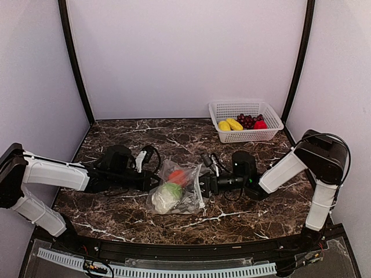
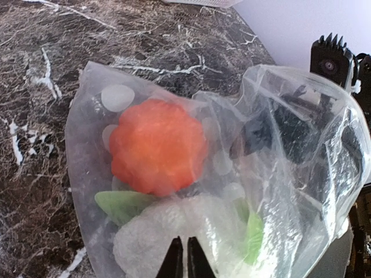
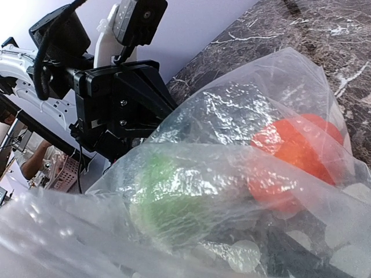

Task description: Open the zip-top bag and remove the fake food

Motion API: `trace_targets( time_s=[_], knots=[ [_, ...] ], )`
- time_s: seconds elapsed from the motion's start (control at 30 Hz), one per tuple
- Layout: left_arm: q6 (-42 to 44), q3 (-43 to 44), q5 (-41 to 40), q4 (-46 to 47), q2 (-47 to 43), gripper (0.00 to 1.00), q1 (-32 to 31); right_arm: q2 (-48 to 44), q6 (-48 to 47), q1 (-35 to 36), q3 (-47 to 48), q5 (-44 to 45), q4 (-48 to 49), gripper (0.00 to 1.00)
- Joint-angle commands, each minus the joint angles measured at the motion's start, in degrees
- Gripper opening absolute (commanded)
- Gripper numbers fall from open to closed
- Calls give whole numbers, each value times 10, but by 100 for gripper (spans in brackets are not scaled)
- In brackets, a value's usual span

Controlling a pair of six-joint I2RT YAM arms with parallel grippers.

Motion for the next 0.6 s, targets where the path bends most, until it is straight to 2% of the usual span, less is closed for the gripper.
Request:
trace_targets(
  time_s=[0.0,0.17,0.23,0.3,0.33,0.57],
  knots=[
    [-35,-22,30,68,2,1,2,8,-3,19,29,-31,-29,99],
    [-50,-25,36,96,16,1,-6,8,-50,42,70,-15,-143,99],
    [-54,-26,43,93,17,5,-6,6,-55,45,72,-4,-162,99],
    [-58,-37,36,88,3,25,-6,4,-54,44,69,9,-168,99],
    [-59,-48,24,86,-5,38,-6,5,-53,44,69,12,-171,98],
    [-33,-75,-27,-31,-139,72,-5,23,-35,44,61,-4,-153,91]
  ],
)
